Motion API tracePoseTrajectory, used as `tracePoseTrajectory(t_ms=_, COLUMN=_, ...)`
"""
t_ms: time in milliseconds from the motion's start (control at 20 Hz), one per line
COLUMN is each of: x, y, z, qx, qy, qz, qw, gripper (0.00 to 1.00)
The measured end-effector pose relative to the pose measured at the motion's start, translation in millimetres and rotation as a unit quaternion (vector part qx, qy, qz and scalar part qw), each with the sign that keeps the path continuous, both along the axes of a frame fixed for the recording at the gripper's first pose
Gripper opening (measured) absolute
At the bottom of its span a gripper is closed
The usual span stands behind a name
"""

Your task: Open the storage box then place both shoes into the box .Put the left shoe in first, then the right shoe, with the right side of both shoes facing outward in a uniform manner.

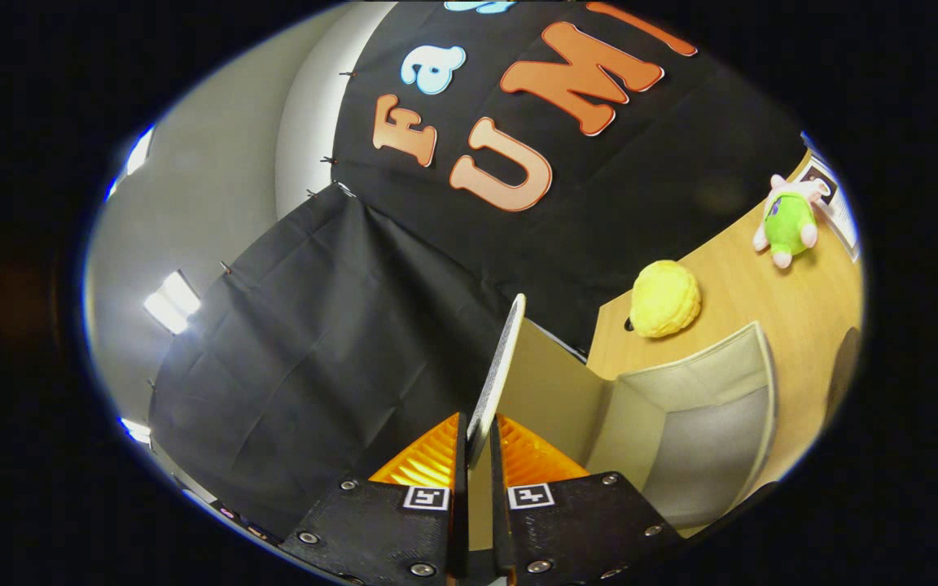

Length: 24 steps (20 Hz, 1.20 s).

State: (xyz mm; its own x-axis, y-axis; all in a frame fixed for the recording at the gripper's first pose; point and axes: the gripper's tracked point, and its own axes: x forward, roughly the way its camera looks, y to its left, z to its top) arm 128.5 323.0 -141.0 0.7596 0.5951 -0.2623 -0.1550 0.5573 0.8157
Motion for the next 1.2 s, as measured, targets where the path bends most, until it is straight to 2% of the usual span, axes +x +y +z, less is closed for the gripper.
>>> tracePoseTrajectory(t_ms=250, x=17, y=47, z=-20, qx=0.041, qy=0.034, qz=0.011, qw=0.999, gripper=0.14)
tracePoseTrajectory(t_ms=500, x=32, y=60, z=-39, qx=0.070, qy=0.054, qz=-0.012, qw=0.996, gripper=0.15)
tracePoseTrajectory(t_ms=650, x=34, y=74, z=-49, qx=0.060, qy=0.065, qz=-0.012, qw=0.996, gripper=0.17)
tracePoseTrajectory(t_ms=750, x=32, y=79, z=-52, qx=0.055, qy=0.076, qz=-0.004, qw=0.996, gripper=0.33)
tracePoseTrajectory(t_ms=800, x=31, y=80, z=-53, qx=0.056, qy=0.083, qz=0.001, qw=0.995, gripper=0.44)
tracePoseTrajectory(t_ms=900, x=28, y=69, z=-52, qx=0.045, qy=0.085, qz=0.001, qw=0.995, gripper=0.58)
tracePoseTrajectory(t_ms=1100, x=16, y=16, z=-61, qx=-0.032, qy=0.082, qz=-0.021, qw=0.996, gripper=0.78)
tracePoseTrajectory(t_ms=1200, x=3, y=-22, z=-74, qx=-0.083, qy=0.092, qz=-0.032, qw=0.992, gripper=0.84)
